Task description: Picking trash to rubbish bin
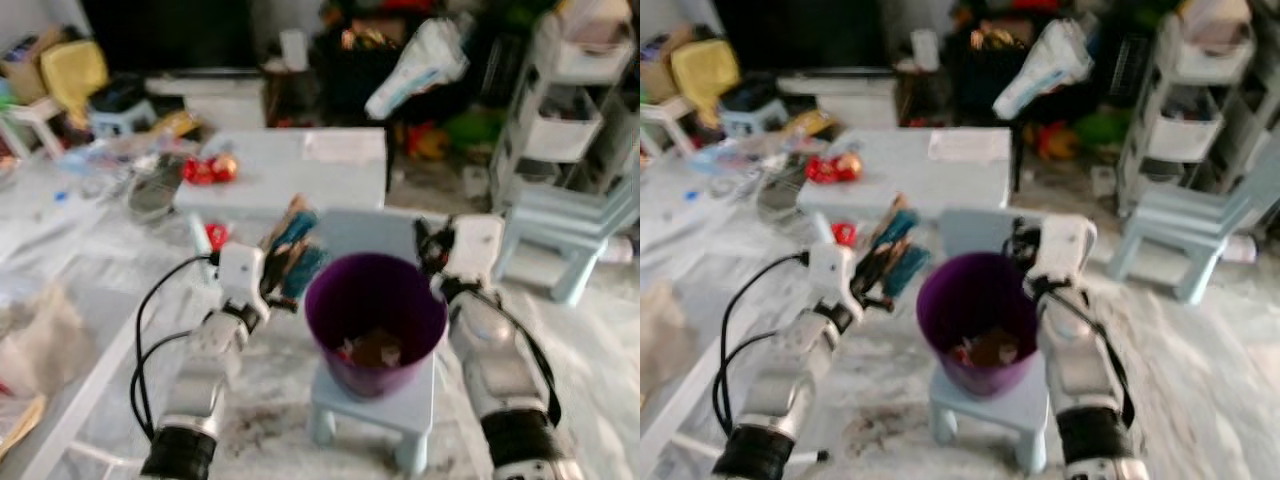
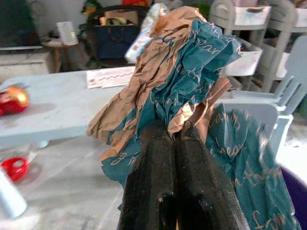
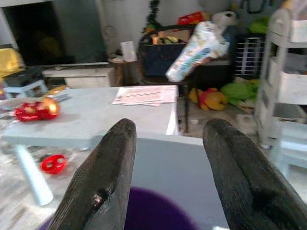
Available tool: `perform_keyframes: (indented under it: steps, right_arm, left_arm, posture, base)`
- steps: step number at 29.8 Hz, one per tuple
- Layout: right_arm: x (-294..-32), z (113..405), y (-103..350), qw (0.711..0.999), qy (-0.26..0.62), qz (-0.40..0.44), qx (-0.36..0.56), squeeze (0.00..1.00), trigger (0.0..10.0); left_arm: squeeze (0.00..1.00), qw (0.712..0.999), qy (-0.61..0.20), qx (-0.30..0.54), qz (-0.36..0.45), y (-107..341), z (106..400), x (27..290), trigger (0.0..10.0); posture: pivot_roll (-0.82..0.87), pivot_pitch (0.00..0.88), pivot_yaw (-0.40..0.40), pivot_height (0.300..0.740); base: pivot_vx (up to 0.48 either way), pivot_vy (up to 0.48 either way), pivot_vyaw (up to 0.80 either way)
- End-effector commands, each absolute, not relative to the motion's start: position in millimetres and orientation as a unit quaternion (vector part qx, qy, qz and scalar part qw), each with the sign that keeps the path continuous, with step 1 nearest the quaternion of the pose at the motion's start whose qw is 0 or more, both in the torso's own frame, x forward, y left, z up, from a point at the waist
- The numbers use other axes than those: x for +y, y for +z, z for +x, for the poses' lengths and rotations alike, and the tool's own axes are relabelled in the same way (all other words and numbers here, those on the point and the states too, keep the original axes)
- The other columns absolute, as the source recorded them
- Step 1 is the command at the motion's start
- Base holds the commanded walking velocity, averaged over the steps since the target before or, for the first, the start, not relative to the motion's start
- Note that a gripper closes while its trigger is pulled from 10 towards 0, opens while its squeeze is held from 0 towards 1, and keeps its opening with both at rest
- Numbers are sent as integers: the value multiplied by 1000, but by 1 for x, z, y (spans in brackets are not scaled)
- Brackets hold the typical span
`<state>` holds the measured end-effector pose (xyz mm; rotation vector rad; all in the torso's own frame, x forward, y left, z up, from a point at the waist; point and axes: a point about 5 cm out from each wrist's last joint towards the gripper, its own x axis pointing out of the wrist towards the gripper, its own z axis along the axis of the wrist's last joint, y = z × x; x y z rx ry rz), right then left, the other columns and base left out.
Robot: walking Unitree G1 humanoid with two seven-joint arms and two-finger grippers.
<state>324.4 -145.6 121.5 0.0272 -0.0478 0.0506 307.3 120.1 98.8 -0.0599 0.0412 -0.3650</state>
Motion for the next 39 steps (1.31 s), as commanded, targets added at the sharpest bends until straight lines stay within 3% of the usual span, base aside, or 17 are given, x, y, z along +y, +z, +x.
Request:
perform_keyframes:
  steps: [1, 12, 17, 21, 26, 38, 39]
  right_arm:
    - [-149, 325, 125, 999, 23, 11, -31, 0, 10000]
    - [-145, 323, 118, 999, 40, 12, -12, 0, 10000]
    - [-138, 313, 94, 993, 86, 16, 82, 0, 10000]
    - [-139, 308, 90, 990, 87, 7, 107, 0, 10000]
    - [-146, 286, 74, 978, 78, 10, 195, 0, 10000]
    - [-139, 232, 96, 949, 158, 19, 272, 0, 10000]
    - [-140, 226, 98, 945, 164, 23, 282, 0, 10000]
  left_arm:
    - [0, 982, -184, 22, -25, 99, 307, 116, 10000]
    - [0, 975, -209, 75, -18, 80, 308, 107, 10000]
    - [0, 964, -242, 106, -6, 68, 314, 91, 10000]
    - [0, 962, -248, 111, -4, 66, 316, 87, 10000]
    - [0, 954, -269, 131, 21, 59, 320, 71, 10000]
    - [0, 947, -252, 195, 34, 40, 321, 44, 10000]
    - [490, 947, -250, 199, 26, 39, 320, 41, 10000]
  posture:
    - [-19, 21, 65, 740]
    - [-28, 24, 72, 740]
    - [-56, 32, 82, 740]
    - [-69, 36, 89, 740]
    - [-104, 47, 105, 740]
    - [-195, 80, 134, 740]
    - [-206, 81, 138, 740]
  base:
    - [0, 0, 0]
    - [0, 0, 0]
    - [0, 0, 0]
    - [0, 0, 0]
    - [0, 0, 0]
    - [0, 0, 0]
    - [0, 0, 0]
